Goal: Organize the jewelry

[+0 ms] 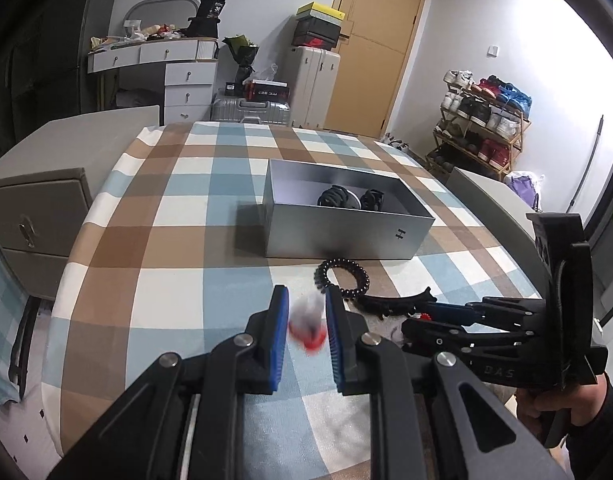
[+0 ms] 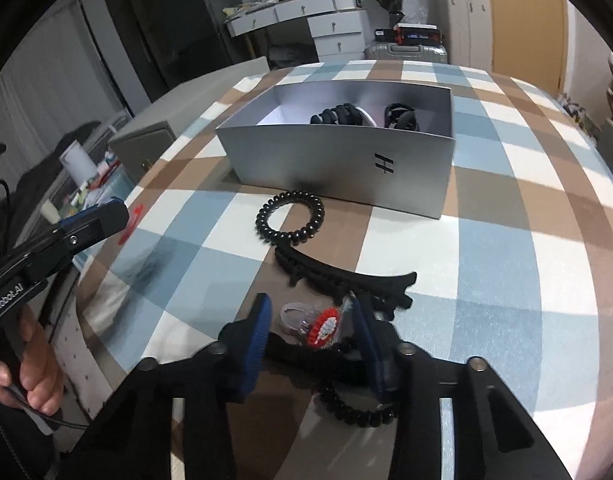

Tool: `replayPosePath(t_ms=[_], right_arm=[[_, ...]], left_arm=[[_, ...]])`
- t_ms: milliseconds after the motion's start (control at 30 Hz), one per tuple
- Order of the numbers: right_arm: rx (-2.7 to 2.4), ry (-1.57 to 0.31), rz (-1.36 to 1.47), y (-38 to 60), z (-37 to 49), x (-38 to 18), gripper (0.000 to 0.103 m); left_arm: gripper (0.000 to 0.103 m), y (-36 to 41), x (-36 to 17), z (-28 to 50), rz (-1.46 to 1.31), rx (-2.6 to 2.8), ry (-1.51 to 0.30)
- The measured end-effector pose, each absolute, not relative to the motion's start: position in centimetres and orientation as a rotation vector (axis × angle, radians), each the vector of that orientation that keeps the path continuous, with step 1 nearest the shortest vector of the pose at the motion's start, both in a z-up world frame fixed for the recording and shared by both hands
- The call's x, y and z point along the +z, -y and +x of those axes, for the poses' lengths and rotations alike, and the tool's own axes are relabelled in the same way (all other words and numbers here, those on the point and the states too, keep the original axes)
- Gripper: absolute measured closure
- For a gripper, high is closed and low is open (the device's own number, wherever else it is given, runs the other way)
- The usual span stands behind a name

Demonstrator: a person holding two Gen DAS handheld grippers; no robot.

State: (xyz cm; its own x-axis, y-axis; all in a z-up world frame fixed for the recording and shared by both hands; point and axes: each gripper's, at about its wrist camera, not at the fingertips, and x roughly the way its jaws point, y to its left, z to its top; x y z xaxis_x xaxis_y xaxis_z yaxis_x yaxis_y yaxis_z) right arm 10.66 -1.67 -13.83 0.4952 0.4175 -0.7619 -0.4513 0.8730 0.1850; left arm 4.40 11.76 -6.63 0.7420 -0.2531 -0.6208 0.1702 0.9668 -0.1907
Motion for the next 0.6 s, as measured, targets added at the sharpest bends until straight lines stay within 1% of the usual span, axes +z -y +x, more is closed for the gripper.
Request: replayPosePath(t_ms=[33, 333, 533, 567, 600], right_arm=[[0.525, -0.914, -0.052, 1.5, 10.7, -13.8, 0.074], [0.541, -0.896, 0.021, 2.7, 10.7, -13.7, 0.075], [0.551, -0.826, 0.099, 4.4, 10.6, -12.1, 0.075], [0.55, -0.814, 0.105, 4.6, 10.5, -11.8, 0.075], [0.551, -0.803, 0.11, 4.8, 10.5, -11.6, 0.075]], left_arm=[[0.09, -11.7, -6.6, 4.4, -0.125, -0.234, -0.697], [0.09, -11.4, -6.5, 4.3, -0.107, -0.242, -0.698], [0.089, -12.5, -6.1, 4.2, -0.125, -0.248, -0.704], [0.088, -12.7, -6.1, 4.2, -0.141, -0.253, -0.71], [0.081, -13.2, -6.2, 4.3, -0.168, -0.268, -0.729]])
